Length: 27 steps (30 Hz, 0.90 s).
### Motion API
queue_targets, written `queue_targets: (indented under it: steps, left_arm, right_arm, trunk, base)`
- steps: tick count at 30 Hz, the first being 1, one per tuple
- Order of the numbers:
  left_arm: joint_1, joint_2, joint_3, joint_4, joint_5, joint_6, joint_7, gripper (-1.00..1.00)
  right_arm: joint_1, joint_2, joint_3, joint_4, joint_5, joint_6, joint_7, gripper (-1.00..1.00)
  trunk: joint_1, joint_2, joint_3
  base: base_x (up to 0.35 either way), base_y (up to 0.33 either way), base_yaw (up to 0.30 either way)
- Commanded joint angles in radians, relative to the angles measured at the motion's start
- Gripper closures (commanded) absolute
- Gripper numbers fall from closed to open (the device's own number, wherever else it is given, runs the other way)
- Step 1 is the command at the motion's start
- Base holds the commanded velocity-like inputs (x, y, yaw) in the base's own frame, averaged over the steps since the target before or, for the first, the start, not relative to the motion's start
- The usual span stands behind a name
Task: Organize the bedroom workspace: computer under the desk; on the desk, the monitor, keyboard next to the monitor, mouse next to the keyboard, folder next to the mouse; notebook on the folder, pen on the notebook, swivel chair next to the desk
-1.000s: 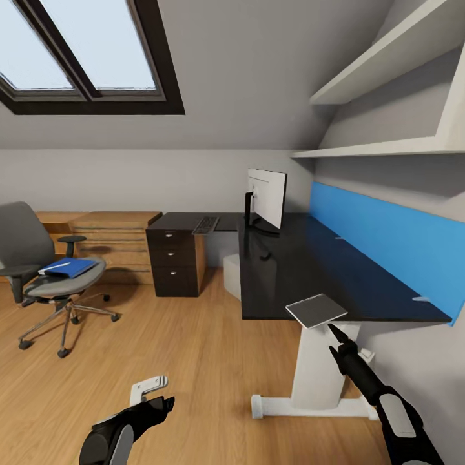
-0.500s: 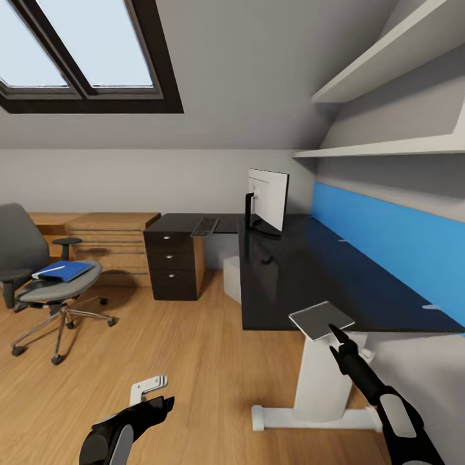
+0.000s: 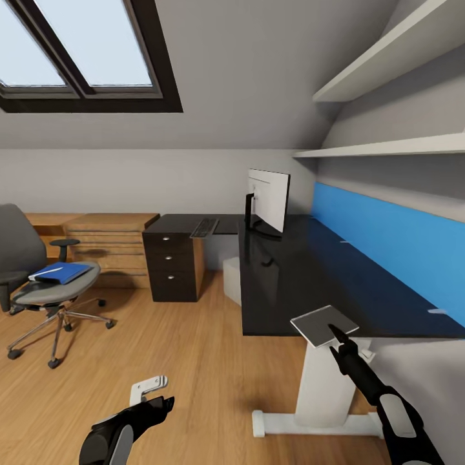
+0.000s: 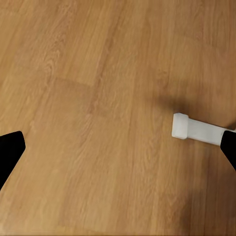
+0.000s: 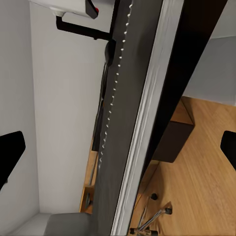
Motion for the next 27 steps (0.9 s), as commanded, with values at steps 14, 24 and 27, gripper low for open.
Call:
queue_targets:
  steps: [14, 24, 27]
  left_arm:
    - [0.0, -0.001, 0.001, -0.001, 0.011, 0.006, 0.008, -1.0]
    - [-0.001, -0.001, 0.001, -0.001, 0.011, 0.006, 0.008, -1.0]
    - [-0.001, -0.001, 0.0, -0.001, 0.011, 0.006, 0.008, -1.0]
  right_arm:
    - [-0.001, 0.001, -0.003, 0.0, -0.006, 0.008, 0.001, -1.0]
    - [-0.001, 0.002, -0.002, 0.0, -0.006, 0.008, -0.007, -1.0]
    - [-0.001, 0.003, -0.002, 0.0, -0.006, 0.008, -0.008, -1.0]
  trunk:
    - [0.0, -0.001, -0.001]
    - [0.0, -0.001, -0.001]
    - [0.0, -0.001, -0.001]
  base:
    - [0.013, 0.0, 0.0]
    - [-0.075, 0.062, 0.0]
    - [-0.082, 0.069, 0.0]
